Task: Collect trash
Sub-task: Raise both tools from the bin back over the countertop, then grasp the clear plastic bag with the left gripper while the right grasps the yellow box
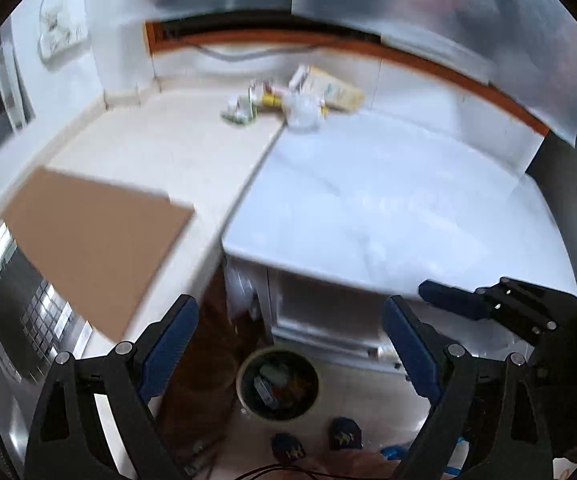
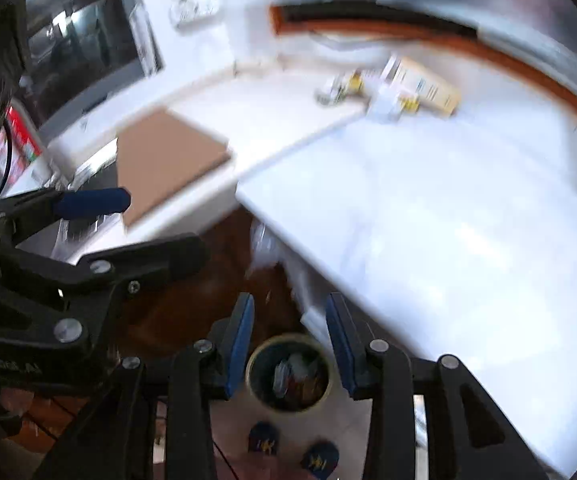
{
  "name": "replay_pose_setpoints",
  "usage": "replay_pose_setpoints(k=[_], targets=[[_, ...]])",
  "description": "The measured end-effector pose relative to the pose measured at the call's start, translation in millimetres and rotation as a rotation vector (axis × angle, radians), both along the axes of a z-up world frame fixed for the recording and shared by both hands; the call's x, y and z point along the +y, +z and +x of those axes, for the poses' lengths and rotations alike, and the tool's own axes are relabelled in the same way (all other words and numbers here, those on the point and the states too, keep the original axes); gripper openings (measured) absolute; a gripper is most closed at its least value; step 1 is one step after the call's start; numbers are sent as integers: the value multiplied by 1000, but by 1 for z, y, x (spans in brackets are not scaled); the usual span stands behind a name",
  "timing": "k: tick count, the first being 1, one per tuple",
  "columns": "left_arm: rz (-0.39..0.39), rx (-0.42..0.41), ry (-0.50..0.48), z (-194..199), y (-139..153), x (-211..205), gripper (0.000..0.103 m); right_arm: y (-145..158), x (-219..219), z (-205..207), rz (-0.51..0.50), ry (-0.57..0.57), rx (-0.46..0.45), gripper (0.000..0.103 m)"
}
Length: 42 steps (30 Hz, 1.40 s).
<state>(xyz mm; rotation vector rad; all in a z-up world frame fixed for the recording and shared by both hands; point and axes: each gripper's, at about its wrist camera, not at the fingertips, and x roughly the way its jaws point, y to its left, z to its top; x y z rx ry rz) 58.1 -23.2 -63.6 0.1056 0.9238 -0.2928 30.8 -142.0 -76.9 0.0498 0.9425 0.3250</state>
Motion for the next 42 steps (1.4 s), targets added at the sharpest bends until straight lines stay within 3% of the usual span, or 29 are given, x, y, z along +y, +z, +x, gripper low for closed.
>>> replay_pose_setpoints(k=[7,18,28,42], targets=[[-31,-89,-58,46,48,1,93,50,-13,41,-29,-116,-121,38],[-49,-102,-104,123,63,-25,93,84,-42,103,-101,-215,-192,38],[-88,23,7,211,24,-58,93,68,-83,172,-119,-147,-173,38],[-114,144,202,311,-50,-97,92,9,-129,272,-146,-35,-135,38]])
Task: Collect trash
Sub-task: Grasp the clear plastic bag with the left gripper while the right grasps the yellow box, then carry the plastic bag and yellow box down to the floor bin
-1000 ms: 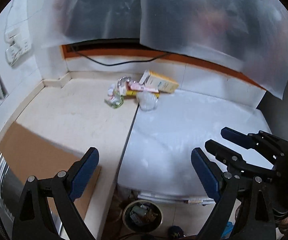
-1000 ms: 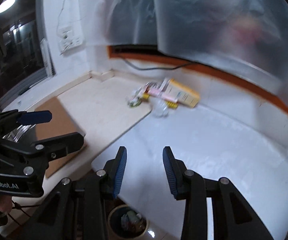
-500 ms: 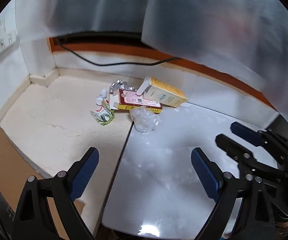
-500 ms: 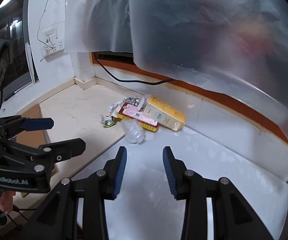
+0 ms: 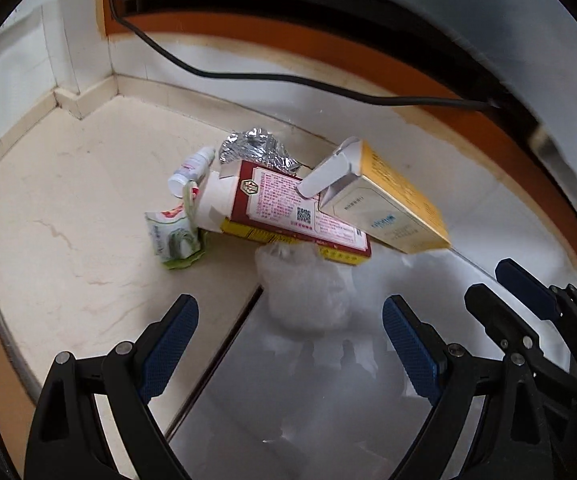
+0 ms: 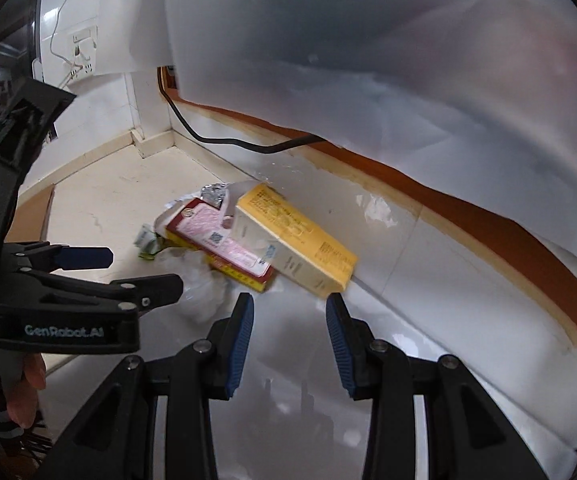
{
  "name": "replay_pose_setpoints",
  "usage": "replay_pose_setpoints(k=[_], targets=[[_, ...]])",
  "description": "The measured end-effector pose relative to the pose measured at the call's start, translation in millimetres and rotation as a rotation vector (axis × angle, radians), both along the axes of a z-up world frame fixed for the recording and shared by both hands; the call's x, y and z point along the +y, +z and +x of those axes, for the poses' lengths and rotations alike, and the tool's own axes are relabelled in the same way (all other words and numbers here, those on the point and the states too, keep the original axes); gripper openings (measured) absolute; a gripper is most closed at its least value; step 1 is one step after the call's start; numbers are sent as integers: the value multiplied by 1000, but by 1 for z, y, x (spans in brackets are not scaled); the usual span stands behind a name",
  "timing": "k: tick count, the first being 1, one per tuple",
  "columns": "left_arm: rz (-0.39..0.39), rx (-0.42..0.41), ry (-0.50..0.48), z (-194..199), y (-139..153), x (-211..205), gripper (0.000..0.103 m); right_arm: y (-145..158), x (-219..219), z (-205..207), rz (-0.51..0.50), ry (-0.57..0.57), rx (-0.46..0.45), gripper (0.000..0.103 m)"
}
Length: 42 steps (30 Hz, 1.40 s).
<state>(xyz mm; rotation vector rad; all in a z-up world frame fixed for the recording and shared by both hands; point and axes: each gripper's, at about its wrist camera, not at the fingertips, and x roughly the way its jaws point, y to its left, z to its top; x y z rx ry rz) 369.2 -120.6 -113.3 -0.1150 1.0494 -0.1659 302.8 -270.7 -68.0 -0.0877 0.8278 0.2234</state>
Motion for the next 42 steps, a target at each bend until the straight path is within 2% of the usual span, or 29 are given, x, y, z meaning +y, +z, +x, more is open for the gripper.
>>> replay_pose_setpoints(k=[2,3,5,7,8,10,13,15,17,22,23,30,35,37,38,42], targets=[[4,14,7,8,-8,-4,87,-5,0,8,-7,22,-3,38],[7,22,8,13,-13,-7,81,-8,0,13,-13,32,-6,40],[2,45,7,19,-22,-9,68,-13,5,21,-44,56,-19,45],[-21,71,0,25,-31,-10,45,-15,9,27,-74,75,-34,45],[-28,74,-1,26,-33,-9,38,-17,13,31,-89,95,-43,45],[-27,51,-3,24,-32,-9,29,-19,16,36,-107,116,-54,46],[30,27,11,20,-27,-6,27,-24,26,45,-182,161,-80,54],[22,34,29,18,-27,2,27,-29,33,51,-263,187,-100,56],[21,43,57,16,-26,12,27,-34,36,57,-301,219,-92,56],[-1,49,115,11,-21,32,27,-47,37,73,-317,292,-33,56],[-1,49,121,12,-20,38,27,-48,37,75,-324,293,-38,60],[5,26,130,4,-9,50,27,-56,34,96,-355,340,-1,63],[3,21,130,-1,-7,58,27,-63,40,96,-391,383,-2,59],[-1,18,134,-5,-5,63,27,-65,42,96,-390,376,22,47],[-3,17,135,-8,-2,65,27,-65,40,95,-388,373,30,37],[-6,9,129,-21,5,74,27,-66,48,83,-381,352,35,36]])
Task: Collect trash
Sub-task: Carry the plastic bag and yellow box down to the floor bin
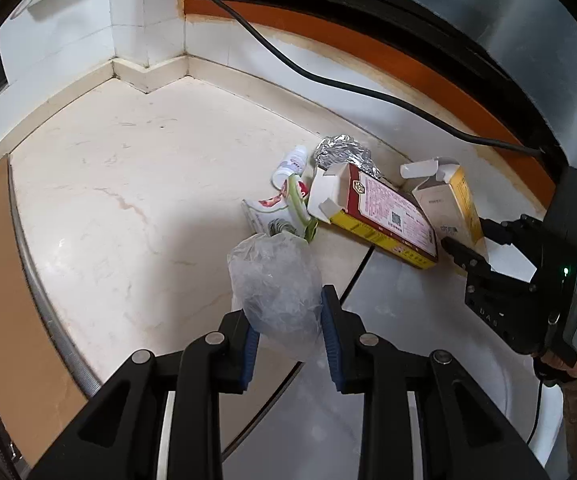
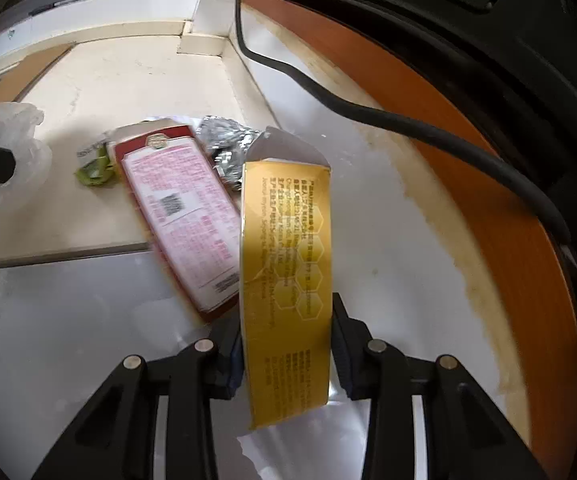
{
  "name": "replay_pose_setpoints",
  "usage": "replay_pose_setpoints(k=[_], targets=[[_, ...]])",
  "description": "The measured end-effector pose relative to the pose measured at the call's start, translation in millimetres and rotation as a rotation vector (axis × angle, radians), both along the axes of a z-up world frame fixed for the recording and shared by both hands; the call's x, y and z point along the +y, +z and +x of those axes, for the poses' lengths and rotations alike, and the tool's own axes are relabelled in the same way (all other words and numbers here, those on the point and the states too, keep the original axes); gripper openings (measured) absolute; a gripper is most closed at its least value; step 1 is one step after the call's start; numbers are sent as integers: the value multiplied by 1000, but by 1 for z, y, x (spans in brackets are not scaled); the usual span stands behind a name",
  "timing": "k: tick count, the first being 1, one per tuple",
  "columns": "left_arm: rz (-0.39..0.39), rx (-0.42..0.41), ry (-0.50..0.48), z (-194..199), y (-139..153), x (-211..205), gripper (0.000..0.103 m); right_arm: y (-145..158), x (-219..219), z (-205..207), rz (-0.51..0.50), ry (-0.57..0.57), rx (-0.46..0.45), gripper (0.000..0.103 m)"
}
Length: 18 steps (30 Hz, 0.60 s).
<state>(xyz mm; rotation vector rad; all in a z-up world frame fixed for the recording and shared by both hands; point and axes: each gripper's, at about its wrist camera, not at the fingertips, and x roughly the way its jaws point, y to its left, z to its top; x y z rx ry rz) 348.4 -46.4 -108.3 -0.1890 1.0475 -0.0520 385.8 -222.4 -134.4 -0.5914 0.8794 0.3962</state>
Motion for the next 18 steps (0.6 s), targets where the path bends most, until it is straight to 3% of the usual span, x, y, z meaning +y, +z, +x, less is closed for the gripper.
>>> replay_pose_setpoints(k=[10,18], targets=[[5,-24,-78,-64,19,18,27,39,23,-75,64,-114,-32,36],[20,-50,-190,-132,30,34,27,71,40,-154,234,-287,-30,36]])
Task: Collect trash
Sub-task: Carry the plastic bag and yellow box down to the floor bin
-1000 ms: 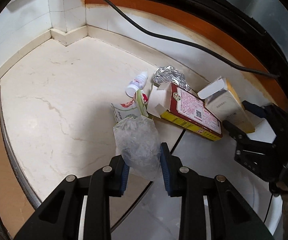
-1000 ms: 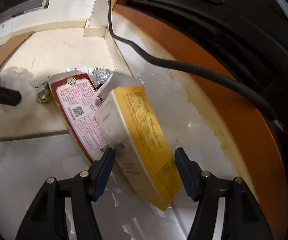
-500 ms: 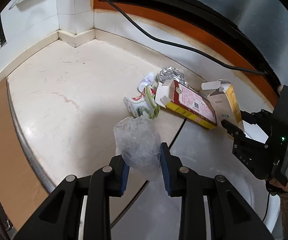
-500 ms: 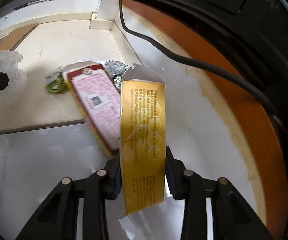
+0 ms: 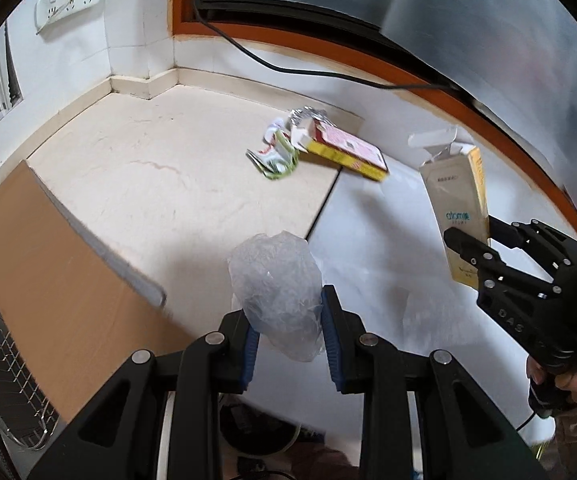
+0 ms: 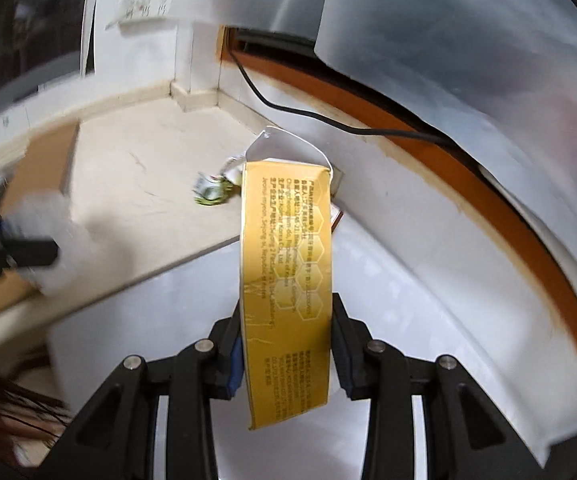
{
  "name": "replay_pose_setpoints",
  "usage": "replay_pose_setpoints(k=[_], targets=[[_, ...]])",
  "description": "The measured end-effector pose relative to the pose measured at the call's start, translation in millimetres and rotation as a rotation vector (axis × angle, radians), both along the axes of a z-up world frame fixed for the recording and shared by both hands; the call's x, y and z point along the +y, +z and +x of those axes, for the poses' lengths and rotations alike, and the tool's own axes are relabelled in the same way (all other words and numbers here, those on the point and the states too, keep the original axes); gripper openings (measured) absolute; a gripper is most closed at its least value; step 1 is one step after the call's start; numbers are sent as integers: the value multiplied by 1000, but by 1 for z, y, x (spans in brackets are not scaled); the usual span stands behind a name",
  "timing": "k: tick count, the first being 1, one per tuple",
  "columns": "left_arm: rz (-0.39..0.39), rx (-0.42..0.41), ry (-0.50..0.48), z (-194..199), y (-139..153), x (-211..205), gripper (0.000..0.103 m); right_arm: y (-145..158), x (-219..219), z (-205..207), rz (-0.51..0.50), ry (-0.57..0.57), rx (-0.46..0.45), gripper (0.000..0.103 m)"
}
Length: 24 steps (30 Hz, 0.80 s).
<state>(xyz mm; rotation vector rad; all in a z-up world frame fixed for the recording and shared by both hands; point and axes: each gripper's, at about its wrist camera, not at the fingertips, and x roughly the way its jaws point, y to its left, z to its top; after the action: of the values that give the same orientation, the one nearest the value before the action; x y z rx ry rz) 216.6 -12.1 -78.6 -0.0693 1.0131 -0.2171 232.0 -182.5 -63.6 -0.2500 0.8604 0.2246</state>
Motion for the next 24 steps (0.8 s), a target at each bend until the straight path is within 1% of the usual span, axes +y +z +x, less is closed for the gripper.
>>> replay_pose_setpoints(k=[1,6,11,18,23,24], targets=[[0,-3,-13,-7,0,2,27,0,6,-5,17,-13,-1,36],[-11,-21,-72,-48,6,14,27,14,21,-58,139,-97,5,36],[-6,-19,-108,-78,3,23,27,20,32,-110,226,-123,31,36],[35,39,-133,-110,-21,27,27,8,50,-152,263,-102,103,36],[50,76,-122,-128,-41,26,27,-13,61,-173,257,-58,170,36],[53,86,-116,-132,-46,25,27,-21,63,-177,256,-40,192,36]])
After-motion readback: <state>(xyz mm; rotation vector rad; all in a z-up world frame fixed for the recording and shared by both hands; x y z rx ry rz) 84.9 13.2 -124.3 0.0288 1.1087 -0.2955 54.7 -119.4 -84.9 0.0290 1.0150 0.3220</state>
